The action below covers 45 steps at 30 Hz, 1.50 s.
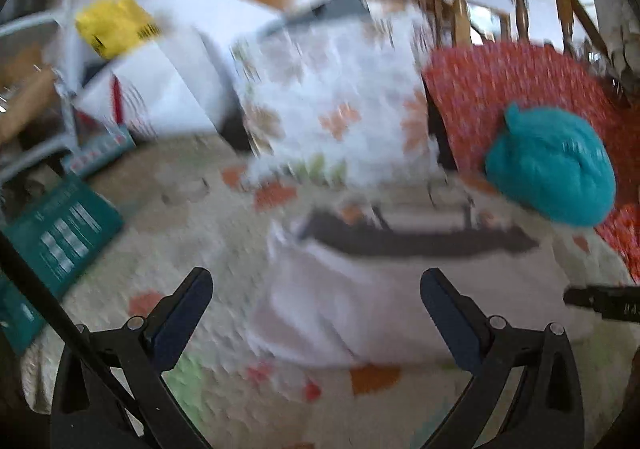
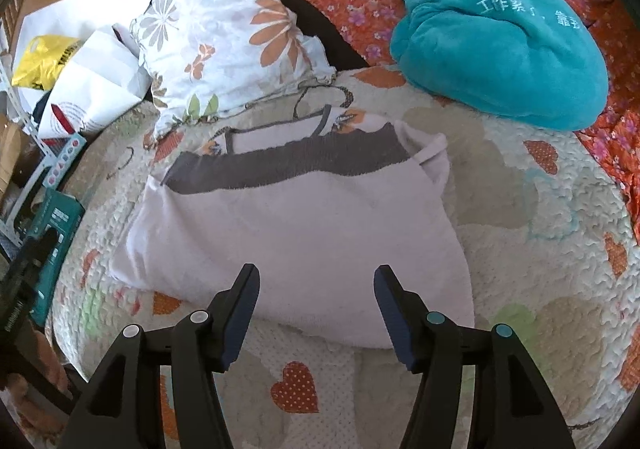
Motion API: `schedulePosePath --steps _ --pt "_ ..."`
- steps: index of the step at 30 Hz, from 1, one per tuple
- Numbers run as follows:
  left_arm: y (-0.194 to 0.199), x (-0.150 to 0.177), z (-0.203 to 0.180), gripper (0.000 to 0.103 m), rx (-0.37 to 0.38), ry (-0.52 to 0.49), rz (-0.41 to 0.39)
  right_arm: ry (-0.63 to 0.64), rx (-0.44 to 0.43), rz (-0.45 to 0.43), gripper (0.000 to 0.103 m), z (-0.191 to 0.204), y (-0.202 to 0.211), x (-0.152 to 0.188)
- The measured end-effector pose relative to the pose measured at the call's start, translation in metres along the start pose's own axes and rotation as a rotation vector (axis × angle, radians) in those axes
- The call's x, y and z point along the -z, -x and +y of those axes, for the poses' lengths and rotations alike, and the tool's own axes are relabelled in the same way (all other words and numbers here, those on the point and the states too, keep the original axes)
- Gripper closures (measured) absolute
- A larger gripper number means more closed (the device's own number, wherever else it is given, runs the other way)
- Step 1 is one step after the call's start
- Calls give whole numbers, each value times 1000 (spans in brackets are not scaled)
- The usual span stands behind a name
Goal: Fold small clothes
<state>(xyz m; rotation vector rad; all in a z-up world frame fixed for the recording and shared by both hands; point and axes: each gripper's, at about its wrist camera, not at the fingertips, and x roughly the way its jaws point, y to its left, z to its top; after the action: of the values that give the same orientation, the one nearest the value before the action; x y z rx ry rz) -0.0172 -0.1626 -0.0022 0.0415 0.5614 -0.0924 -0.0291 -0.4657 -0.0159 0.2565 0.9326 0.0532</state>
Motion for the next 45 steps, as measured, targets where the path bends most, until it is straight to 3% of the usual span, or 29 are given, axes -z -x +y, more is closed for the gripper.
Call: schedulePosePath --steps 13,23,31,45 --pt "-66 50 -30 0 -4 -53 273 -59 14 38 37 -11 -22 -4" --pt "-97 82 -49 0 25 -70 420 -80 21 43 36 -25 -25 -7" --pt "-100 86 -45 0 36 -7 422 -86 15 35 33 -26 -21 -7" --pt "-97 85 -47 0 19 -1 449 -74 48 34 33 -27 -23 -6"
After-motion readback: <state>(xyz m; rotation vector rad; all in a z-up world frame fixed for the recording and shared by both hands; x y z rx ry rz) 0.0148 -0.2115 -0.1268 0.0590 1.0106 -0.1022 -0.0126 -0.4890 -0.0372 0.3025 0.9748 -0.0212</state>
